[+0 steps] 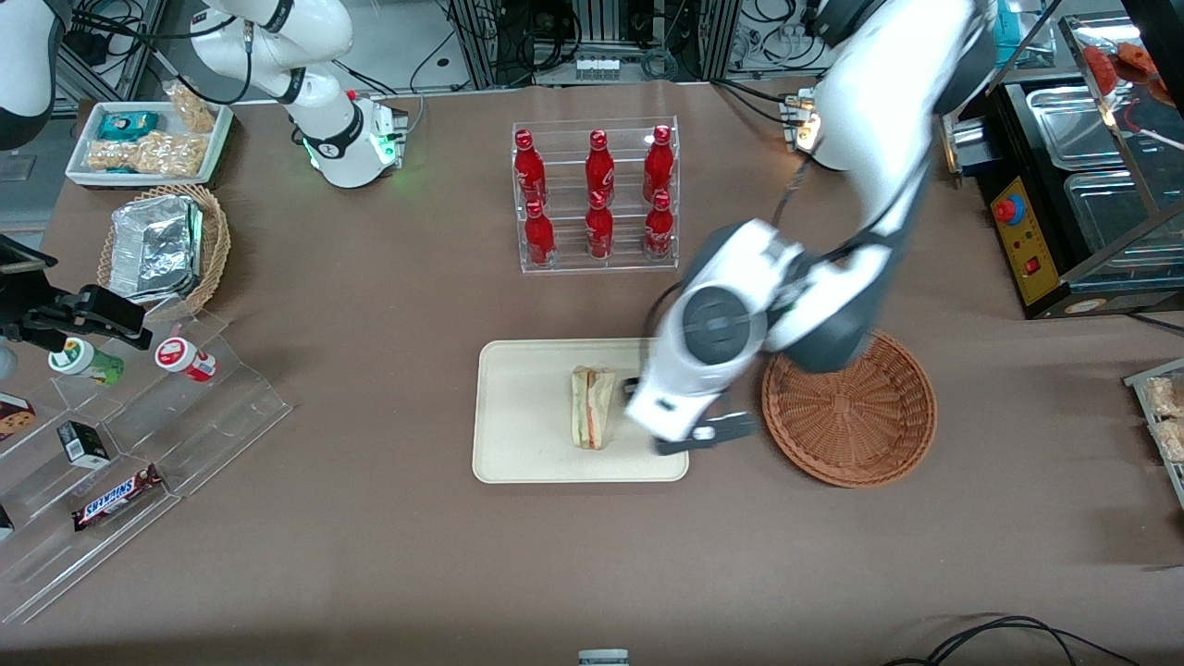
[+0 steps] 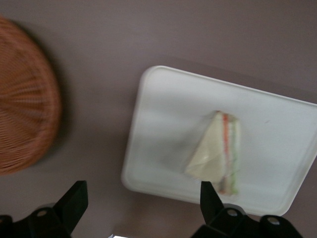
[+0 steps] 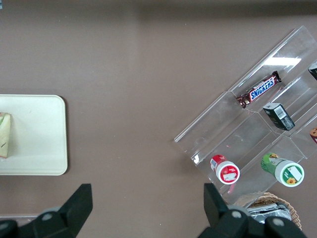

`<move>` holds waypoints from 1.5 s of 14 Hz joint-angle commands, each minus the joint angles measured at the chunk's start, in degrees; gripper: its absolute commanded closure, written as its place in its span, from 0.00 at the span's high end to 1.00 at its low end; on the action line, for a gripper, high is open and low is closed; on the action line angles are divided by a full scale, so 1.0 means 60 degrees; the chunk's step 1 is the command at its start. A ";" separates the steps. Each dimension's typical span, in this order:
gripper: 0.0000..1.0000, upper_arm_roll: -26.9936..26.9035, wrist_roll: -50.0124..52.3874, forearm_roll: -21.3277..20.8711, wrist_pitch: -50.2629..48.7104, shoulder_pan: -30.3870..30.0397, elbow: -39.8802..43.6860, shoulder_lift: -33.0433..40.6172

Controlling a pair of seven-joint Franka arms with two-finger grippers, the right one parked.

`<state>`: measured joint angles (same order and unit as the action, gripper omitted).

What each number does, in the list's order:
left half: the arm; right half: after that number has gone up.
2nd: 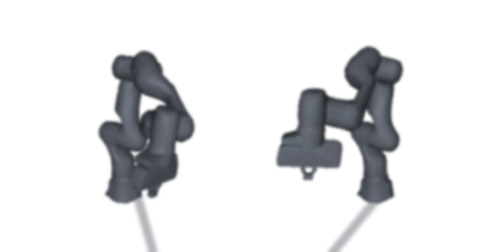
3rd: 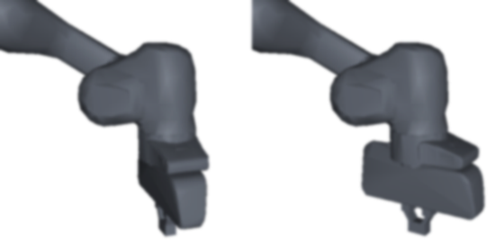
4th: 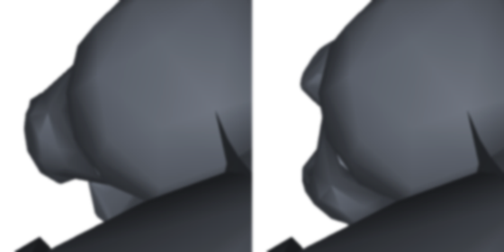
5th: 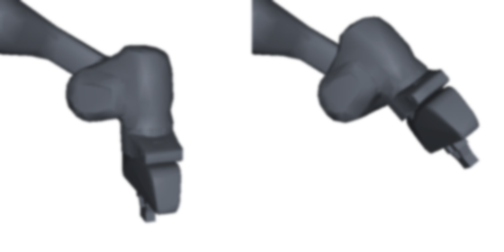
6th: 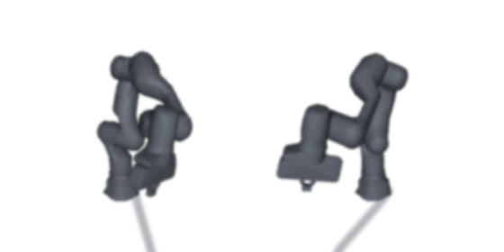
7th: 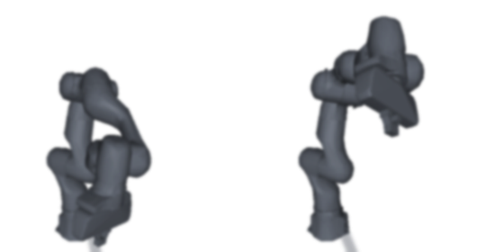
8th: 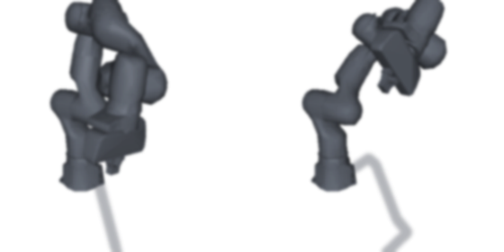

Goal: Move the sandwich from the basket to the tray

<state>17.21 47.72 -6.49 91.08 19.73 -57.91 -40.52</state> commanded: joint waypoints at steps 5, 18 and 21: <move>1.00 0.0002 -0.3777 0.0819 -0.3134 -0.2904 -0.1980 0.3352; 1.00 -0.0539 -0.6835 0.0525 -0.2802 -0.4064 -0.4954 0.7119; 1.00 -0.0569 -0.7718 0.0233 -0.2773 -0.4079 -0.4866 0.7105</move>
<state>14.41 4.38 -3.54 73.25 -5.28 -85.66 1.06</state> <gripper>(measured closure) 0.000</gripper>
